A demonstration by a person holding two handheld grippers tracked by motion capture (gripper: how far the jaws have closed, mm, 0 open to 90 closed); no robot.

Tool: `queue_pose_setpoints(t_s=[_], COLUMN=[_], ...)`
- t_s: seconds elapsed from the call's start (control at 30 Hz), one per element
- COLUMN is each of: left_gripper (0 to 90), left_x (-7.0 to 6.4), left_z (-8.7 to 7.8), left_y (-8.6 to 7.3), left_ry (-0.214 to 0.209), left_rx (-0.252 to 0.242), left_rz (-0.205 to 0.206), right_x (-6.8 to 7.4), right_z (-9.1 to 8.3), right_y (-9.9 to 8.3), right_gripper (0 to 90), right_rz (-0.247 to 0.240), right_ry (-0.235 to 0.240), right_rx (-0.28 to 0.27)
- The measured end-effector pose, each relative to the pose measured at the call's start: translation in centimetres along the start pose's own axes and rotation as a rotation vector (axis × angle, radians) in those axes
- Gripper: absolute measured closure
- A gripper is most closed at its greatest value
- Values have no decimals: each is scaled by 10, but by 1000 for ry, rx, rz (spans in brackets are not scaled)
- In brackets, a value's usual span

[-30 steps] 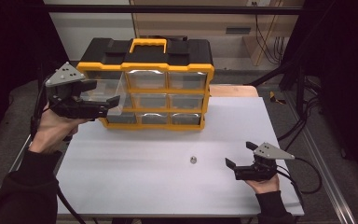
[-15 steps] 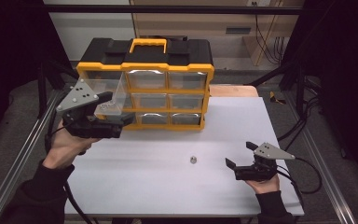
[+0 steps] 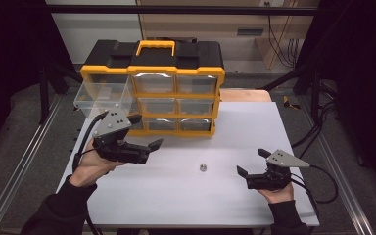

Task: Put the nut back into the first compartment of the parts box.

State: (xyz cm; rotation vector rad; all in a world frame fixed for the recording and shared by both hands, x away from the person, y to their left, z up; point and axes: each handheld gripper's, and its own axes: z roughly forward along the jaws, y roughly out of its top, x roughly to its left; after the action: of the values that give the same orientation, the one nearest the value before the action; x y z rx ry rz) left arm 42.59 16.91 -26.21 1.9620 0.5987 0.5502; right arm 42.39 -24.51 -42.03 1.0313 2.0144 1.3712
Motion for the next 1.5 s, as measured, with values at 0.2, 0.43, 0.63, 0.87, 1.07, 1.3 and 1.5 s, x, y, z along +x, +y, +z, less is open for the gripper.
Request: queue_pose_setpoints(t_s=[0.2,0.43,0.63,0.87,1.07,1.3,1.5], left_gripper=[111,107,107,107,109,109,112], left_x=[-14,-23,-29,-34,-38,-42,-47], left_z=[19,45,67,92,109,126,140], left_y=[-10,-25,-38,-52,-61,-66,-71], left_ry=[-36,-75,-105,-122,-128,-130,-127], left_rx=[21,63,103,149,171,201,233], left_rz=[14,6,-5,-24,-30,-26,-17], right_x=[0,0,0,0,0,1,0], right_z=[0,0,0,0,0,0,0], right_y=[0,0,0,0,0,0,0], right_gripper=[5,5,5,5,5,5,5], right_rz=[1,3,2,0,3,12,3], right_ry=[0,3,2,1,2,10,3], right_rx=[-1,1,1,2,1,-3,1])
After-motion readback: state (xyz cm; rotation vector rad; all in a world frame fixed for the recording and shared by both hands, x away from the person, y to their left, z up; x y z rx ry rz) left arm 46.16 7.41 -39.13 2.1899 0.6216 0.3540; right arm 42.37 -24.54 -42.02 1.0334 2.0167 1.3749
